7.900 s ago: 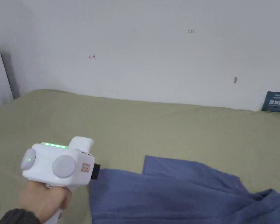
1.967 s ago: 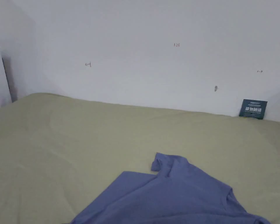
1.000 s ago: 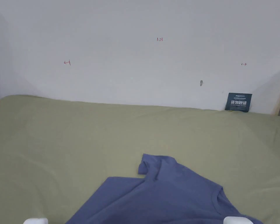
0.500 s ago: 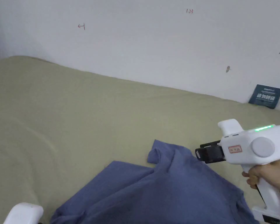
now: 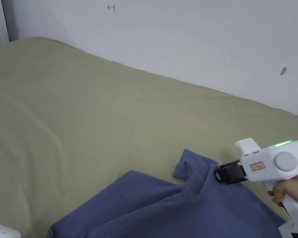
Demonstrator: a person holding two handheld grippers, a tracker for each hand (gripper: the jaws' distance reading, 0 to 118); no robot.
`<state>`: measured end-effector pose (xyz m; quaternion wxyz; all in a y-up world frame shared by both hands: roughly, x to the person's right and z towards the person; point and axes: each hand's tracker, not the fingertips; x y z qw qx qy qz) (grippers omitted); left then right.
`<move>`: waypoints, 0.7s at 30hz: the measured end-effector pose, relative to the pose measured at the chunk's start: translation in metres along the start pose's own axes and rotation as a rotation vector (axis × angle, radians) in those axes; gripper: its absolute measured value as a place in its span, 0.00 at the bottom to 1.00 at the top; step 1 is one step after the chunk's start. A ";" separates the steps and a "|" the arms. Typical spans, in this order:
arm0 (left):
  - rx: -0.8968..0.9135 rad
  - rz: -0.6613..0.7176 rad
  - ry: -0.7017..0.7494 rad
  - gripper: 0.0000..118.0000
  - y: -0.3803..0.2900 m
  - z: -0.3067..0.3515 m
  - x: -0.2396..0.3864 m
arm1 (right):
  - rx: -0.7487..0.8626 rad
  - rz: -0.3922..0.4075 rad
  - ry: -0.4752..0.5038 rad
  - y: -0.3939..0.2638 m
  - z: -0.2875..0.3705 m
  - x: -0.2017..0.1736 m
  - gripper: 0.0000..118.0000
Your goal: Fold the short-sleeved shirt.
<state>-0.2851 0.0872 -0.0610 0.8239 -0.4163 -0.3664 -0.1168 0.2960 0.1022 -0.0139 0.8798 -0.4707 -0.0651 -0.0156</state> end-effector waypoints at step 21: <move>0.194 0.050 -0.158 0.04 0.079 0.023 -0.021 | 0.475 -0.141 0.023 0.015 0.188 -0.027 0.00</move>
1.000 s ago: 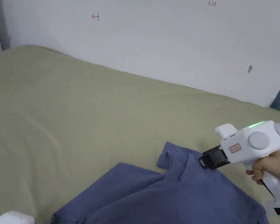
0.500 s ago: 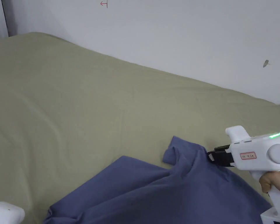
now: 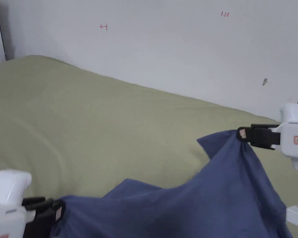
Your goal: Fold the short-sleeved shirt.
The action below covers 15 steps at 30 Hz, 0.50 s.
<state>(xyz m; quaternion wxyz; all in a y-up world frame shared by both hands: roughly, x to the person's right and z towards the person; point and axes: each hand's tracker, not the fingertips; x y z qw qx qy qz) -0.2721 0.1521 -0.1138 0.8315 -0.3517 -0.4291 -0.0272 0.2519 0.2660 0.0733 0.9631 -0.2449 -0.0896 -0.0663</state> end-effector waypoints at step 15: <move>0.142 -0.244 0.016 0.04 0.230 -0.007 0.031 | 0.227 -0.033 -0.332 0.134 0.053 0.006 0.00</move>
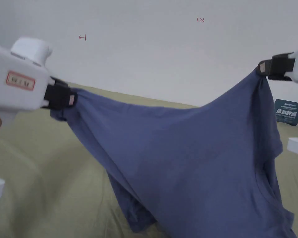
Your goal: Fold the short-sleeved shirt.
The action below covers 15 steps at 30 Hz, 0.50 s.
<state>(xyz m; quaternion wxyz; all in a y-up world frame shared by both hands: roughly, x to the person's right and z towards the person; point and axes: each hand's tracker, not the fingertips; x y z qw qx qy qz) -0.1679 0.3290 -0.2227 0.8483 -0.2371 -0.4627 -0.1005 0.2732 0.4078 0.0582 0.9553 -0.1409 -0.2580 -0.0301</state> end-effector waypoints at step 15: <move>0.252 0.016 0.146 0.04 0.184 -0.006 -0.021 | 0.319 0.019 -0.126 0.140 0.023 0.009 0.00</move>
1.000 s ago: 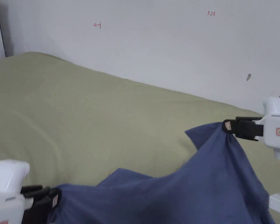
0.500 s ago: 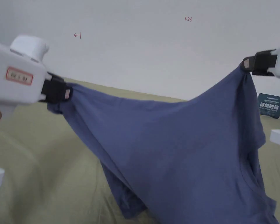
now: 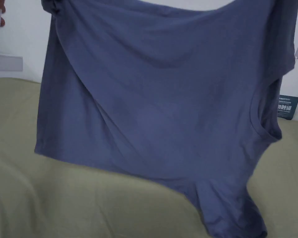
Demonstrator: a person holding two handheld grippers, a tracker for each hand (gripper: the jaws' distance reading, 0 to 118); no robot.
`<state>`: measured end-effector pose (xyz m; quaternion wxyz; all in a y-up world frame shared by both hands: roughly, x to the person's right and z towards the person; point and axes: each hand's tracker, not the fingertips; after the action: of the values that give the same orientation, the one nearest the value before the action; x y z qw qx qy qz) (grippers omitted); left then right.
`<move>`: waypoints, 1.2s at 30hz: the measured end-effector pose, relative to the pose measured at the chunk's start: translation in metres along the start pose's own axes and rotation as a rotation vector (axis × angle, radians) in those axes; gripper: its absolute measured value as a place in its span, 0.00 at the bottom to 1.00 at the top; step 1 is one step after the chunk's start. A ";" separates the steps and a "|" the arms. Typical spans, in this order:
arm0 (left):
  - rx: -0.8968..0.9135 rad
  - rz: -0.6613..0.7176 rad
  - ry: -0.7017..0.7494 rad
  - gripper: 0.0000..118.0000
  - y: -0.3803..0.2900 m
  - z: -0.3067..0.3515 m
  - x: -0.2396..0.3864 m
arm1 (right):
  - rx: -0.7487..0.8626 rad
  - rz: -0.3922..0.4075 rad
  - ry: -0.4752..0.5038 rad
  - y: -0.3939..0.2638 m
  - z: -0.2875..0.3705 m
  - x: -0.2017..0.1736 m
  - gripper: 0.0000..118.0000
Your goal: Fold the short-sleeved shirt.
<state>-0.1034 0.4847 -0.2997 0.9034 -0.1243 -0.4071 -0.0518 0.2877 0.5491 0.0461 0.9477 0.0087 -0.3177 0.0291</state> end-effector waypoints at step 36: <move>-0.260 -0.055 -0.180 0.04 -0.237 0.170 -0.028 | -0.256 -0.034 0.293 -0.177 0.277 -0.043 0.00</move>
<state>-0.2908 0.3012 -0.1693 0.8377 -0.2331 -0.4797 -0.1175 0.0971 0.3604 0.2417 0.9775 -0.1112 -0.1773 -0.0265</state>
